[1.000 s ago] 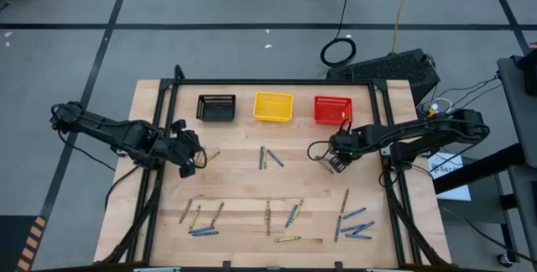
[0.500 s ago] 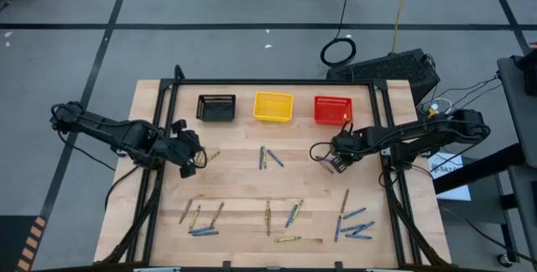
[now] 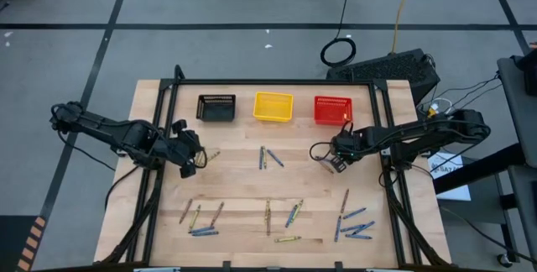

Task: Sort crayons
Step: Put the green crayon into the red bin

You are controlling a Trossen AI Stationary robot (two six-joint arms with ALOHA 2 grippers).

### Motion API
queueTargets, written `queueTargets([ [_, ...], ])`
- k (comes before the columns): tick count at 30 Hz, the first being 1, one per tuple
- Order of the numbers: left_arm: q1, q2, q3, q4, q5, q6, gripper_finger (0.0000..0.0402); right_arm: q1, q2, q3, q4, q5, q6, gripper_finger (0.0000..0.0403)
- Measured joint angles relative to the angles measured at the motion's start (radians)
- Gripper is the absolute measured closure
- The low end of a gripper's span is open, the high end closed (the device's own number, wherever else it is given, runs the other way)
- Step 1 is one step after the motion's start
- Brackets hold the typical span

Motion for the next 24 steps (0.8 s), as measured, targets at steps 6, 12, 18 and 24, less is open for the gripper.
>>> queueTargets([
  [6, 0.000, 0.000, 0.000, 0.000, 0.000, 0.000, 0.0394, 0.000, 0.000, 0.000, 0.001, 0.000, 0.007, 0.0401],
  [12, 0.000, 0.000, 0.000, 0.000, 0.000, 0.000, 0.0394, 0.000, 0.002, 0.007, -0.004, -0.003, 0.007, 0.0402],
  [18, 0.000, 0.000, 0.000, 0.000, 0.000, 0.001, 0.0394, 0.000, 0.002, 0.039, 0.002, -0.007, -0.006, 0.0402],
  [24, 0.000, 0.000, 0.000, -0.001, 0.000, 0.001, 0.0394, 0.000, 0.002, 0.071, -0.047, -0.004, -0.014, 0.0403],
])
